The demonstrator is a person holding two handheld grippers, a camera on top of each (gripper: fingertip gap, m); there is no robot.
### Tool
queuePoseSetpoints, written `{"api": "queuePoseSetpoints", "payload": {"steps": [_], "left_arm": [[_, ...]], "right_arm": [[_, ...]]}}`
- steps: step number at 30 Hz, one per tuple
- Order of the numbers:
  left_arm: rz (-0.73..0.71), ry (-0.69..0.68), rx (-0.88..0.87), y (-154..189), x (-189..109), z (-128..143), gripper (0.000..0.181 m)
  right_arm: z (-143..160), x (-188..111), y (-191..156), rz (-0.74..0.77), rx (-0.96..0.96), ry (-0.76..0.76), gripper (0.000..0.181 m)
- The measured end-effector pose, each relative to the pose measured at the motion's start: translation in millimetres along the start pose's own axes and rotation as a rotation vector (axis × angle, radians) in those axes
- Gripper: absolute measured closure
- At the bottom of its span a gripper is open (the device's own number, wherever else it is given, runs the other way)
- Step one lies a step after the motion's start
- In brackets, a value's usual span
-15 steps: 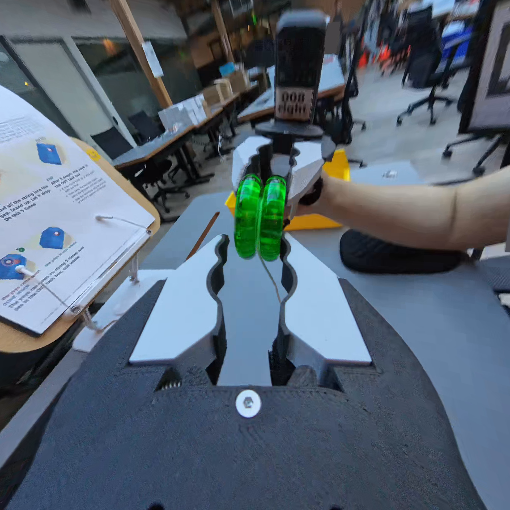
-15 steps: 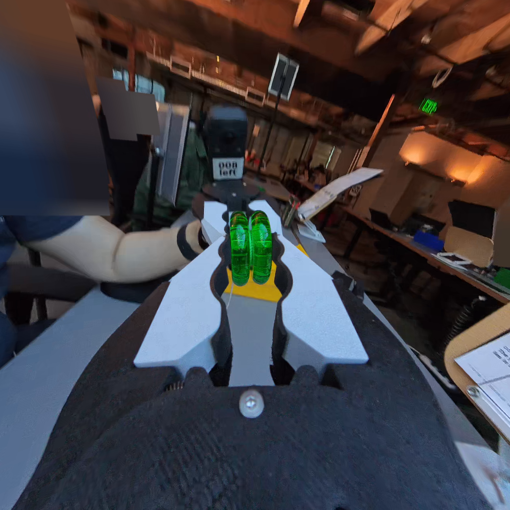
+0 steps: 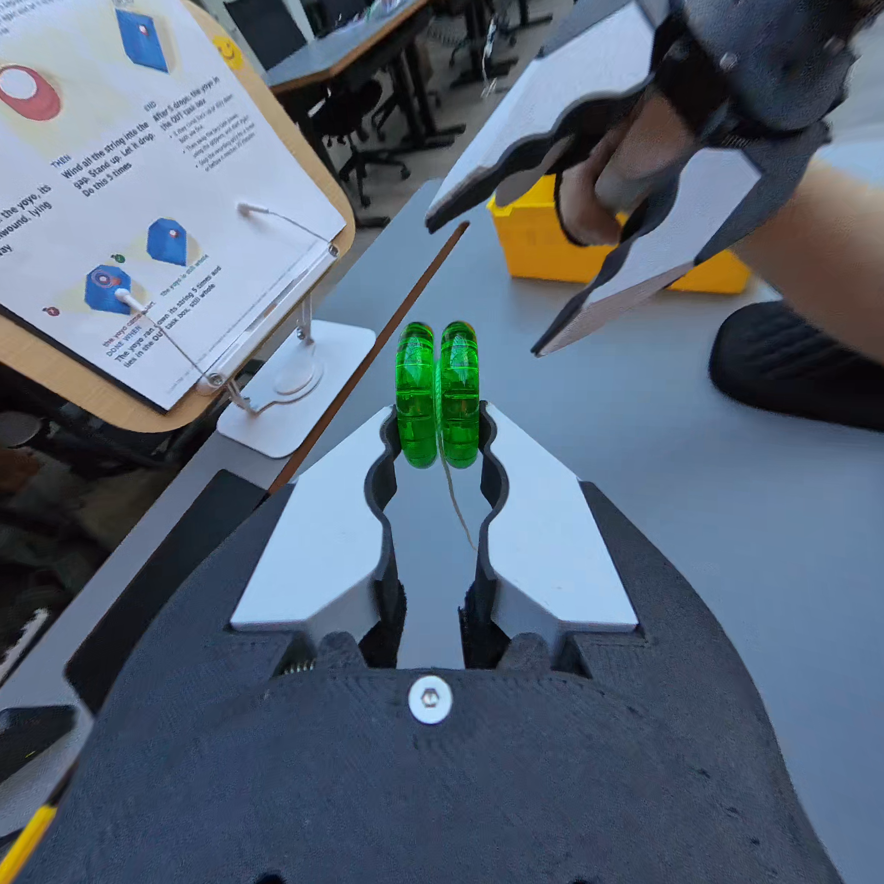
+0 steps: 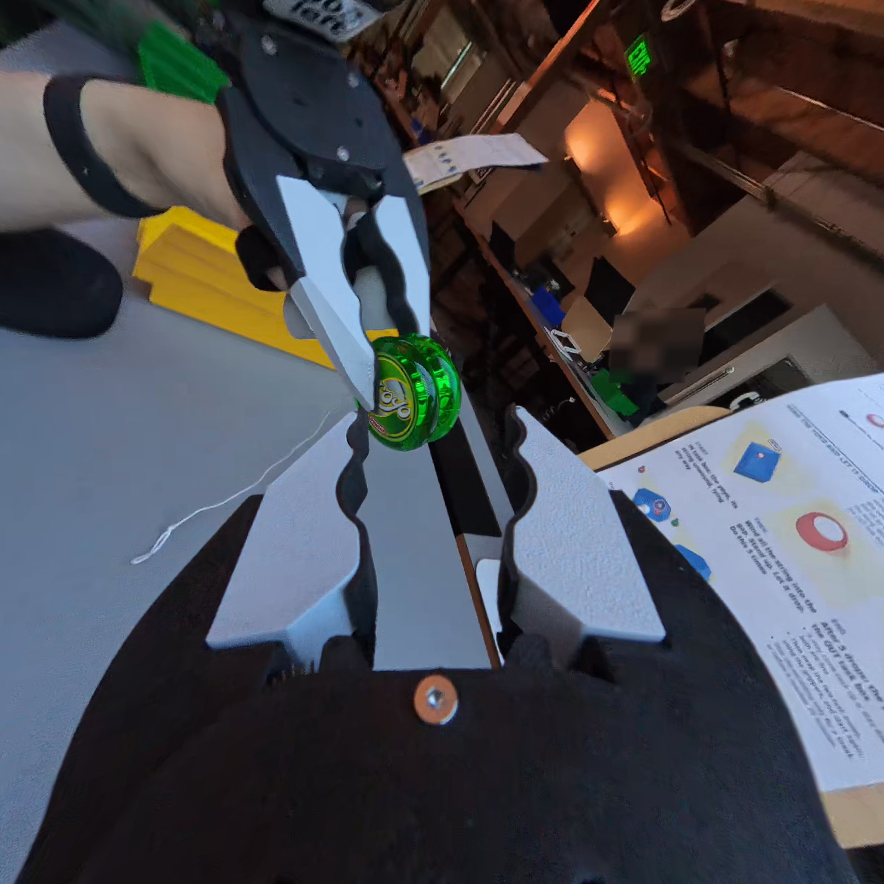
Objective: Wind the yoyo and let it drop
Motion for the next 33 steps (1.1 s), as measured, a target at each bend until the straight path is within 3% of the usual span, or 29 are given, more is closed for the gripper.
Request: {"api": "queuePoseSetpoints", "payload": {"steps": [6, 7, 8, 12, 17, 22, 26, 30, 33], "left_arm": [[0.05, -0.198, 0.374, 34, 4, 16, 0.15], [0.045, -0.23, 0.434, 40, 6, 18, 0.15], [0.042, -0.248, 0.473, 44, 7, 19, 0.151], [0.051, -0.23, 0.474, 51, 8, 15, 0.149], [0.032, 0.1, 0.325, 33, -13, -9, 0.144], [0.207, 0.334, 0.095, 24, -25, -22, 0.133], [0.283, 0.461, 0.079, 24, -26, -21, 0.152], [0.269, 0.301, 0.099, 17, -18, -8, 0.152], [0.177, 0.108, 0.205, 17, -13, 4, 0.152]], "right_arm": [[3, 12, -31, -0.173, -0.097, -0.199, 0.126], [6, 14, -40, -0.219, -0.123, -0.228, 0.135], [10, 16, -49, -0.277, -0.156, -0.257, 0.146], [19, 24, -55, -0.273, -0.2, -0.319, 0.15], [-2, 8, -24, -0.216, 0.06, -0.006, 0.151], [-15, -7, -5, -0.264, 0.348, 0.38, 0.15], [-7, 2, -13, -0.336, 0.401, 0.424, 0.15], [8, 11, -17, -0.322, 0.37, 0.31, 0.15], [7, 12, -17, -0.248, 0.257, 0.178, 0.137]]}}
Point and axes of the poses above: each gripper's, where its closed fingertips meet, x out along the fingers, z out of its underside, y = z × x across the jaws, the point moved 6 cm from there along -x, back along the fingers, and after that the axes turned 3 degrees about -y, right-handed, at the moved point
